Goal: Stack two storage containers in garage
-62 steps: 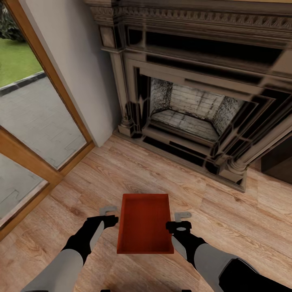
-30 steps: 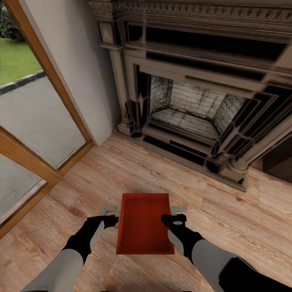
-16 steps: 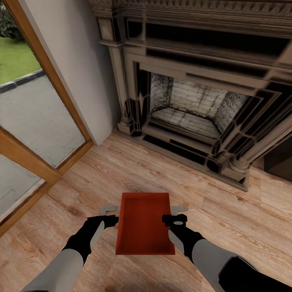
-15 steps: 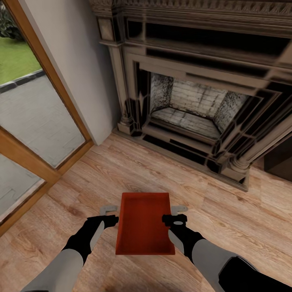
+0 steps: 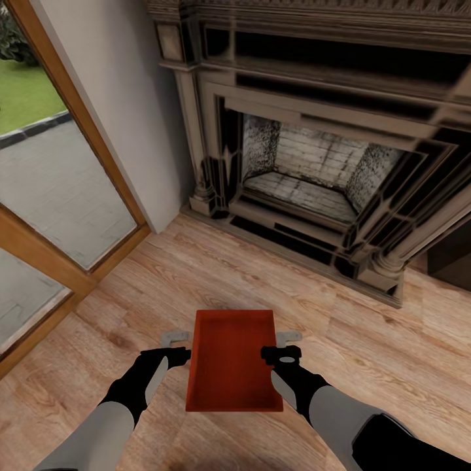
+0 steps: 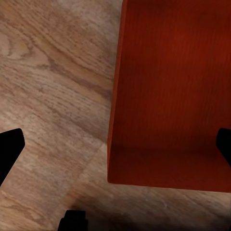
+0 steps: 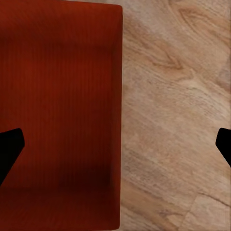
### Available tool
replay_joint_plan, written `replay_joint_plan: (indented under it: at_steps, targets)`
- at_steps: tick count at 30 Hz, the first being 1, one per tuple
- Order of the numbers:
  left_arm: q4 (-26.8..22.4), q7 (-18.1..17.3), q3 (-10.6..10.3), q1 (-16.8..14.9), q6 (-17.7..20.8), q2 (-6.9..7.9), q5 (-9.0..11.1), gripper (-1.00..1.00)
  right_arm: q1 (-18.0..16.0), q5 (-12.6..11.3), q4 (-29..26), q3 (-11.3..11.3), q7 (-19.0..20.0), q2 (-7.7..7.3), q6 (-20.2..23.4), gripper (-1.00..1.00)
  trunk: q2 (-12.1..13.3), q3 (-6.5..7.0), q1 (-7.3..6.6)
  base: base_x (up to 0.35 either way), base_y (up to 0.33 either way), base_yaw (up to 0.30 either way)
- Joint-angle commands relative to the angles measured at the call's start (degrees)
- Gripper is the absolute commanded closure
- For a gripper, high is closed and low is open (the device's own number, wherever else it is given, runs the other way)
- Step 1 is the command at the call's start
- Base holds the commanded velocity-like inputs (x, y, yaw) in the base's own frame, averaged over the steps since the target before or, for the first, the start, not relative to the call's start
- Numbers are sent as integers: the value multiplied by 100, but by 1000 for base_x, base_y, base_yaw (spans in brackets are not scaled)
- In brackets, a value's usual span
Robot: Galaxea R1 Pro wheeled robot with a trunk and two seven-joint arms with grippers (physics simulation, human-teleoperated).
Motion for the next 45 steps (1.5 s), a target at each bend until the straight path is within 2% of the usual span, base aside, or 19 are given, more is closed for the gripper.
replay_joint_plan:
  at_steps: [1,11,16,18,20,22,26,45]
  targets:
    - [-10,27,16,1,30,-5,46,-100,-3,-46,-4,49,-30,-2,5,-100,-44,-22,22,0,0,0]
    - [-8,30,-3,-2,30,5,19,-100,-3,-46,-4,49,-30,6,2,-100,-445,-201,242,0,0,0]
    - [-227,27,-25,1,38,-3,0,-100,-3,-46,-4,49,-32,-12,-12,-100,-645,-291,352,0,0,0]
    - [-348,27,-102,1,39,2,-4,-100,-3,-46,0,49,-33,-17,-27,-100,-725,-327,396,0,0,0]
    - [-459,27,-268,1,40,7,-8,-100,-3,-51,2,47,-33,-18,-37,-100,-766,-345,418,0,0,0]
    - [-567,28,-709,-4,40,2,-9,-100,-3,-54,4,41,-32,-19,-45,-100,-766,-345,418,0,0,0]
    - [-581,27,-921,0,46,-4,2,-100,-3,-55,4,40,-33,-24,-61,-100,-806,-363,440,0,0,0]
    - [-564,27,-939,1,47,-5,16,-100,-3,-64,4,40,-32,-39,53,-100,-1568,-704,857,0,0,0]
